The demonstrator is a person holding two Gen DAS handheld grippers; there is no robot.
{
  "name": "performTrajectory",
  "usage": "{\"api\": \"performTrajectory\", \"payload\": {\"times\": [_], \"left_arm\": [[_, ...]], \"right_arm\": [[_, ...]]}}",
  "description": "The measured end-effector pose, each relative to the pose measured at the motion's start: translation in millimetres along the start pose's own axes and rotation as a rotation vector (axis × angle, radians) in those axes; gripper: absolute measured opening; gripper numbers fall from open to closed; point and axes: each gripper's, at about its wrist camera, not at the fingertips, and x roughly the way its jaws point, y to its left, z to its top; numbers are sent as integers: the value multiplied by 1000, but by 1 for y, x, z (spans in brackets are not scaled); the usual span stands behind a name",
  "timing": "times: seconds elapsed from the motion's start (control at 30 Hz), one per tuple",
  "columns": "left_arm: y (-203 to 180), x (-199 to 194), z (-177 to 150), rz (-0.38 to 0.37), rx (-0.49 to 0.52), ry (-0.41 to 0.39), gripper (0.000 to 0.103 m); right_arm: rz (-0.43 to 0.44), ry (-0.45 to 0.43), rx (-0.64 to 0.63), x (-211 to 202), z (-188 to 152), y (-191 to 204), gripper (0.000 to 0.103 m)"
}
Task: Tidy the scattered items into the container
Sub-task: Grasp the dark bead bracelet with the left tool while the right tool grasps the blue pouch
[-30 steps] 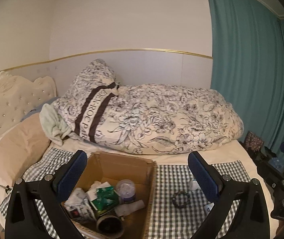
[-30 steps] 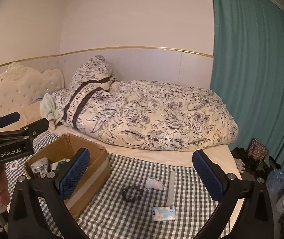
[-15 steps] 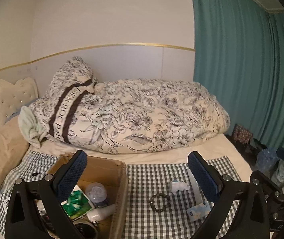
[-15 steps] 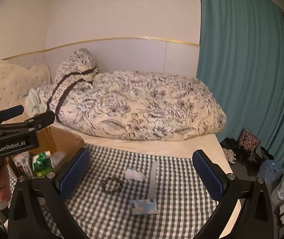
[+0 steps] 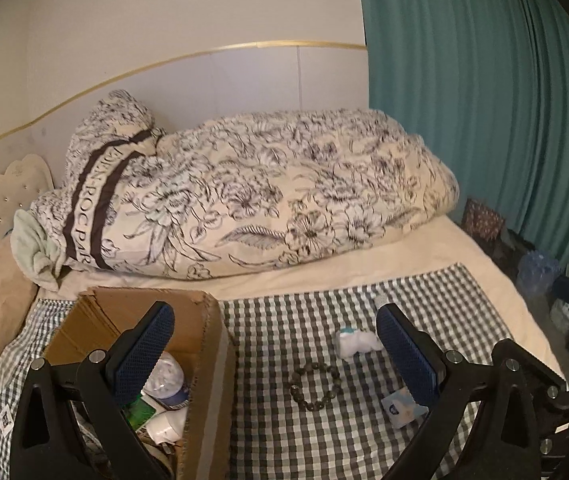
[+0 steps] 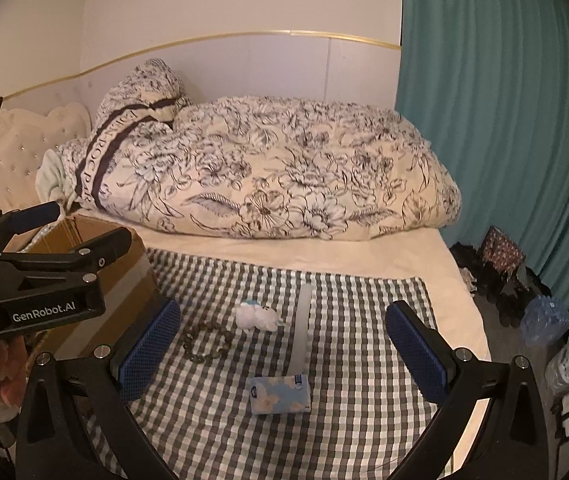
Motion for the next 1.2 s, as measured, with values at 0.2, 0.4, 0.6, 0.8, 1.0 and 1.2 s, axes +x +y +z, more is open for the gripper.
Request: {"api": "performTrajectory", "payload": {"times": [0.2,0.4,0.6,0.8,1.0,1.2], "left_arm": [[-13,27,-8,-31,21,49,103],[-30,52,-18,-55,56,103,103],[-40,84,-33,-96,66,189,103],[-49,117,-54,-96,84,271,103],[-45,150,-73,-87,72,357,103],[-36,179,-91,-69,42,445,103]], "right_arm": [[-7,48,19,23,-11,-11,103],[-4,94,26,43,-23,-17,103],[6,145,30,64,-37,-21,103],[17,200,38,86,-55,-24,103],[35,255,40,111,-70,-23,103],[60,309,29,134,-87,-18,103]]}}
